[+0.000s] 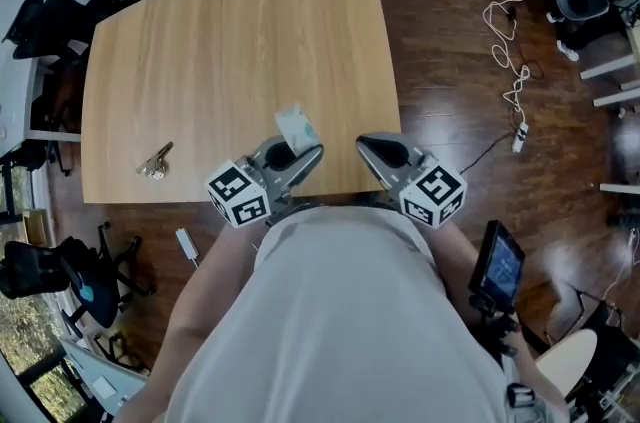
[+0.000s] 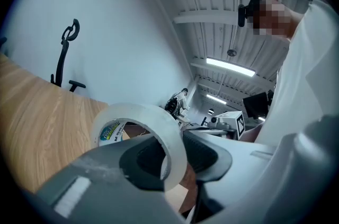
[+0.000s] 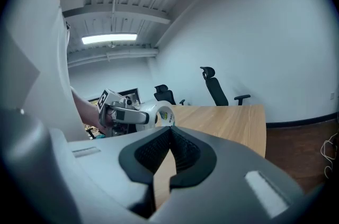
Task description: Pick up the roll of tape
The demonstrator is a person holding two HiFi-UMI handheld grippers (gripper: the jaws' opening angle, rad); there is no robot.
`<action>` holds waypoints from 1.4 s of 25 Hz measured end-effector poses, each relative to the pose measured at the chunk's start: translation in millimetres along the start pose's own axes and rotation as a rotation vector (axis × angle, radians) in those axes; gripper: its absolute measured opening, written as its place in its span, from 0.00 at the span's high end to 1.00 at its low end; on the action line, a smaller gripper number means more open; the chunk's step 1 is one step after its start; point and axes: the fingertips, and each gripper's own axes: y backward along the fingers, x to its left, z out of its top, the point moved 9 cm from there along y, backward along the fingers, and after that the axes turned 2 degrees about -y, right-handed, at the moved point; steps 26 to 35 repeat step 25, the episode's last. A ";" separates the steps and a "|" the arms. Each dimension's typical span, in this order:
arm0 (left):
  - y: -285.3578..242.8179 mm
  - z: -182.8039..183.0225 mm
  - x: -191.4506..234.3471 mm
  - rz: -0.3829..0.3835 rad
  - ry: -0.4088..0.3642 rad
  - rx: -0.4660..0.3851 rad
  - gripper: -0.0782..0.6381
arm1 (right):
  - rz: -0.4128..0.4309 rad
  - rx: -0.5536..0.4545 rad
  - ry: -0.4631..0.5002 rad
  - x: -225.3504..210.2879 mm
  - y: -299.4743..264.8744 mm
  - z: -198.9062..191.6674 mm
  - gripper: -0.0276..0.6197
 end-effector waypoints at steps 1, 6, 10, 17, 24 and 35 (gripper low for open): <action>3.6 1.4 -0.6 0.003 -0.004 -0.007 0.73 | 0.005 0.003 0.004 1.9 -2.6 0.1 0.95; 24.2 -1.5 3.4 0.035 0.002 -0.024 0.74 | 0.028 0.015 0.013 9.9 -21.8 3.8 0.95; 41.2 -6.5 8.0 0.063 0.018 -0.027 0.73 | 0.051 0.020 0.015 14.8 -38.9 9.4 0.95; 57.2 -10.5 18.6 0.099 0.046 -0.034 0.73 | 0.079 0.033 0.002 16.9 -59.5 11.1 0.95; 59.3 -9.9 28.8 0.100 0.053 -0.034 0.73 | 0.090 0.044 -0.020 12.3 -75.1 10.6 0.95; 60.1 -10.5 29.5 0.099 0.056 -0.032 0.73 | 0.092 0.045 -0.024 12.6 -77.4 9.6 0.95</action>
